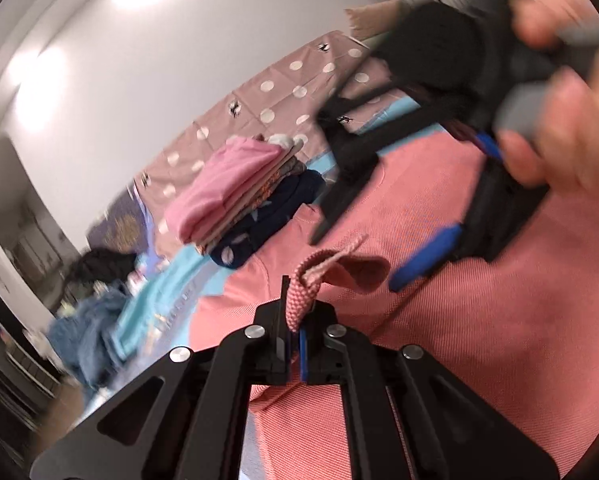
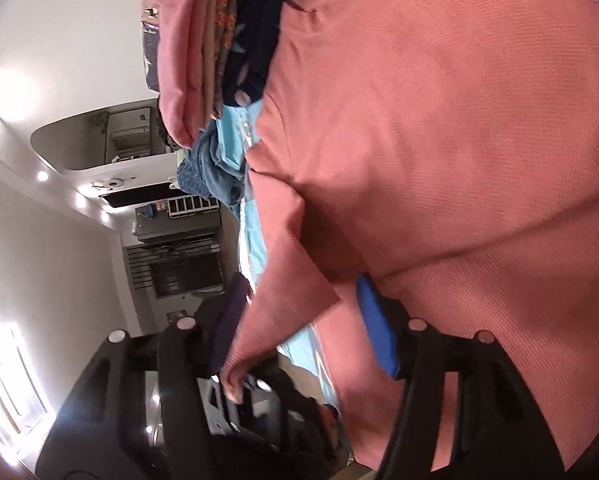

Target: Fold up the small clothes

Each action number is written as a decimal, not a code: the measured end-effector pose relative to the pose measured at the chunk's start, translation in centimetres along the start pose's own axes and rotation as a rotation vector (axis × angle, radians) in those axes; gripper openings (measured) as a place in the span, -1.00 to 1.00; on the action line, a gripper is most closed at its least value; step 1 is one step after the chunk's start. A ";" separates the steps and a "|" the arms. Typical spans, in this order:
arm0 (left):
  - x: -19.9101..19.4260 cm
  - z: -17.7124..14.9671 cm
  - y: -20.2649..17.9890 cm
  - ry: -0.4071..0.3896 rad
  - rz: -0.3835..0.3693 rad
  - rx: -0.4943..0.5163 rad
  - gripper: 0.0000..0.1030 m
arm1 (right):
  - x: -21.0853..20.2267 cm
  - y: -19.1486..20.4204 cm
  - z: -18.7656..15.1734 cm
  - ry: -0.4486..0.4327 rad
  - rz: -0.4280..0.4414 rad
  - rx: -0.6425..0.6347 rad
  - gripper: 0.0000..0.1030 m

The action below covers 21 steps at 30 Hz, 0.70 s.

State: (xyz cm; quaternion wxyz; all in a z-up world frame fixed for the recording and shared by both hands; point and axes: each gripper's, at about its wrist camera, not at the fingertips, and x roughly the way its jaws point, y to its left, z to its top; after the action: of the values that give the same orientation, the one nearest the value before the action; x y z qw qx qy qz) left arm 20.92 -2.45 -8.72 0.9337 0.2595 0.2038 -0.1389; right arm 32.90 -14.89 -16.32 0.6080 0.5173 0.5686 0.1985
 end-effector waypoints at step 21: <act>-0.5 -1.1 1.0 0.046 -0.124 -0.162 -0.96 | 1.9 0.0 -0.9 -0.031 0.180 0.090 -0.17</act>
State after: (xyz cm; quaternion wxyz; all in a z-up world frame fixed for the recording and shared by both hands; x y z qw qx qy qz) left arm 20.47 -0.95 -8.97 0.9363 0.1731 0.2515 -0.1734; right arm 32.57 -12.91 -17.11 0.5727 0.5961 0.5184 0.2187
